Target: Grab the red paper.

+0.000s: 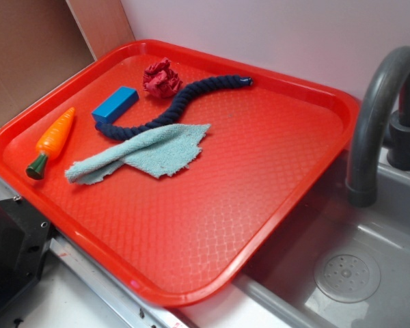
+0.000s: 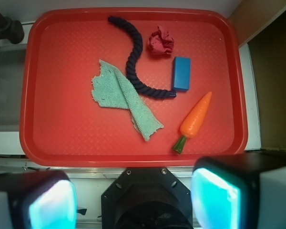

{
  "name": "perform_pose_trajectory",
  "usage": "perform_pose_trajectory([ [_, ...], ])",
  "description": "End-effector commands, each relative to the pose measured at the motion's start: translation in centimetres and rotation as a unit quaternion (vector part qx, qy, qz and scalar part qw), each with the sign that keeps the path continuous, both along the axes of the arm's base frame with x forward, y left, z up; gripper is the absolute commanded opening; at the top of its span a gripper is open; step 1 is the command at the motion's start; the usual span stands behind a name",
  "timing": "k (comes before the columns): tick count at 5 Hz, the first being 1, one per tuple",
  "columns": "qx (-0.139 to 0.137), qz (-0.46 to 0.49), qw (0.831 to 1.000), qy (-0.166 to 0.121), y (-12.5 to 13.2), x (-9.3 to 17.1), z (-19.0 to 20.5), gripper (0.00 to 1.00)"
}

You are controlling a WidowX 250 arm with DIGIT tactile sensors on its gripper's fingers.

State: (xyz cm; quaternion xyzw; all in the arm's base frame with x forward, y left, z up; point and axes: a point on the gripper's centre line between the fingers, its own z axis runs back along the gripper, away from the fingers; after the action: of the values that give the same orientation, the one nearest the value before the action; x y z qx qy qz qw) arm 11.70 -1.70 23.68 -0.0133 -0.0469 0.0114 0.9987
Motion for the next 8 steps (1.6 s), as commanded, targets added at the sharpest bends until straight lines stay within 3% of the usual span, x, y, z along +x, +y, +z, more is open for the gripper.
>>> perform_pose_trajectory([
  [1, 0.000, 0.000, 1.000, 0.000, 0.0, 0.0, 0.0, 1.00],
  [2, 0.039, -0.070, 0.996, -0.026, 1.8, 1.8, -1.4, 1.00],
  [3, 0.034, -0.182, 0.982, -0.028, 3.4, 4.2, -2.9, 1.00],
  [4, 0.043, -0.294, 0.954, -0.041, 5.4, 6.8, -4.6, 1.00],
  [5, 0.018, -0.409, 0.911, -0.055, 7.3, 10.7, -7.3, 1.00],
  [6, 0.041, -0.425, 0.903, -0.043, 8.5, 13.2, -9.1, 1.00],
  [7, 0.031, -0.472, 0.880, -0.043, 8.3, 16.2, -11.3, 1.00],
  [8, 0.053, -0.505, 0.861, -0.023, 7.3, 18.3, -13.1, 1.00],
])
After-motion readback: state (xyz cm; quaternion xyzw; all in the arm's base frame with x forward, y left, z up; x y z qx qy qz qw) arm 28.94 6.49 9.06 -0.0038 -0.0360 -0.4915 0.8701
